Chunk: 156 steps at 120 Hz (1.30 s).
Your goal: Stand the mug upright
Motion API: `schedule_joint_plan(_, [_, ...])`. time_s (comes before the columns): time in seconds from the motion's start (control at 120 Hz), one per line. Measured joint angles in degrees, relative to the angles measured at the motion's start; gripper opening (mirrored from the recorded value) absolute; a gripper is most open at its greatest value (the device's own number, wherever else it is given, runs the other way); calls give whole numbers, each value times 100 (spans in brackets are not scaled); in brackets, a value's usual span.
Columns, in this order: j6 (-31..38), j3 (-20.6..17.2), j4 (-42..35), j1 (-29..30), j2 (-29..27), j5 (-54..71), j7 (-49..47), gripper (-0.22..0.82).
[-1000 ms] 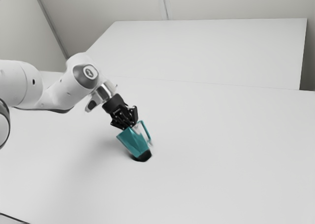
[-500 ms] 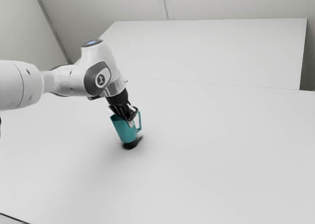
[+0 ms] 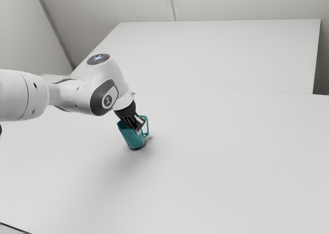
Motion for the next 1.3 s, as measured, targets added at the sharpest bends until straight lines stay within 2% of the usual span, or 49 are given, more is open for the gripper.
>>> schedule_joint_plan(0.242, [197, -1, -111, 4, 4, -24, 0, -18])
schedule_joint_plan(0.458, [147, -30, -117, -15, -175, 51, -1, 27])
schedule_joint_plan(0.55, [50, -34, -121, -23, -322, 64, -1, 39])
schedule_joint_plan(0.658, [-90, -34, -116, -33, -472, 71, -1, 48])
schedule_joint_plan(0.917, [-505, -23, 133, -151, -840, 65, -1, 57])
schedule_joint_plan(1.058, [-1060, 21, 840, -217, -752, 78, -1, 59])
schedule_joint_plan(1.3, [-2269, 332, 2076, -287, -459, 124, -1, 60])
